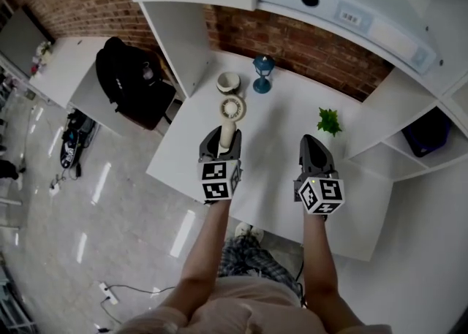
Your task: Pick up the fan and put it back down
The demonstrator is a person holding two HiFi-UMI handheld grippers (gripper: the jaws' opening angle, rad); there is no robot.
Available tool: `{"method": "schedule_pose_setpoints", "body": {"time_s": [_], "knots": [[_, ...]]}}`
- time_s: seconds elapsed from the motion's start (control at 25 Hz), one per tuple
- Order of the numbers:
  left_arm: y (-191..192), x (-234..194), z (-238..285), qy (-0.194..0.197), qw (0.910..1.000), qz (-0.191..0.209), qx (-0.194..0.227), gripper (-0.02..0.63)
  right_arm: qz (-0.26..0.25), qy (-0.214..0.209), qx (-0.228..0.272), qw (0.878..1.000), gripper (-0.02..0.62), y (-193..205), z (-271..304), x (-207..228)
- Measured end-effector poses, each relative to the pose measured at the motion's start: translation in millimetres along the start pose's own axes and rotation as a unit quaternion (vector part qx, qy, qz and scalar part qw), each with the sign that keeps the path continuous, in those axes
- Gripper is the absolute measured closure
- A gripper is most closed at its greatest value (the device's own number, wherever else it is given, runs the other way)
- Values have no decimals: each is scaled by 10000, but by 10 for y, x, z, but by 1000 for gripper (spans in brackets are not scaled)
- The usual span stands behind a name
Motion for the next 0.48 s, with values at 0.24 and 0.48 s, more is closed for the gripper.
{"method": "schedule_pose_setpoints", "body": {"time_s": [0.24, 0.48], "knots": [[721, 119, 237, 111, 9967, -166, -785, 400, 134, -21, -701, 9974, 580, 614, 186, 75], [1360, 220, 407, 183, 9893, -183, -1433, 400, 304, -14, -1183, 9925, 580, 1164, 291, 149]]}}
Point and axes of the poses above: the fingertips, and each gripper's own axes: z forward along the fingers, x to its right, y out of its underside, the point moved 1 cm from there along -z, backward along the fingers, and after that the axes turned 7 degrees about z, right-handed, at the moved point
